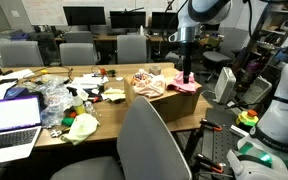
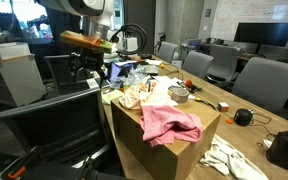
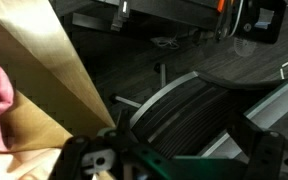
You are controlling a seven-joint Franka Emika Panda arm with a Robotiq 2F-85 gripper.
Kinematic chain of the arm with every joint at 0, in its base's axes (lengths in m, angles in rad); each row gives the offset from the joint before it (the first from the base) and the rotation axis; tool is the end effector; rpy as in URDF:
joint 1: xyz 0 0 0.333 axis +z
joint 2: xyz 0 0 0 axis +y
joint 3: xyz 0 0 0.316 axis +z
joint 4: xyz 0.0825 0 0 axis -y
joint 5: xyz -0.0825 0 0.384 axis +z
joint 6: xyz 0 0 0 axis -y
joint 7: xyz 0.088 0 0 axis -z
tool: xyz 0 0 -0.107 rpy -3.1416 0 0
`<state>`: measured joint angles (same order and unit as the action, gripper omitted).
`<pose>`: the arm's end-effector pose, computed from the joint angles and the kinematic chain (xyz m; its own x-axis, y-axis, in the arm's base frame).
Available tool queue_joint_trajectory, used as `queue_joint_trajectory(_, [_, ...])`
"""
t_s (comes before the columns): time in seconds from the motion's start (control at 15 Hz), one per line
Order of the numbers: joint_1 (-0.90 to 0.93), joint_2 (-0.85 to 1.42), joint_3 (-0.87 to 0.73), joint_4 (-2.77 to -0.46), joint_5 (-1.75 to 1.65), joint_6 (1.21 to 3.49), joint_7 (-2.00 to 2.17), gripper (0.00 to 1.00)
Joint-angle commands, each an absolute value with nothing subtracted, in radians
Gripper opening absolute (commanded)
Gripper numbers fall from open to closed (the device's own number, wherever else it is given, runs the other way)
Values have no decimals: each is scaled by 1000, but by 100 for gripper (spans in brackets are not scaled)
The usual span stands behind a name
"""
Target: Put the two objects on the headrest of the grey chair
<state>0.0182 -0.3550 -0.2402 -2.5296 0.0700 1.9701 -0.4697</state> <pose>0.3871 -0.0810 0.3818 0.9606 0.2467 -0.1282 0.2148 -0.9512 -0.2215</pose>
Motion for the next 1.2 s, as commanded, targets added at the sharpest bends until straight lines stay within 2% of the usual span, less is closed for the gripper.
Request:
queue_joint_trajectory(0.0, [-17,-342,-220,-2517,75,1981,-455,100])
queue_joint_trajectory(1.13, [-193,-241,-365,-2444,273,2099,-413,100])
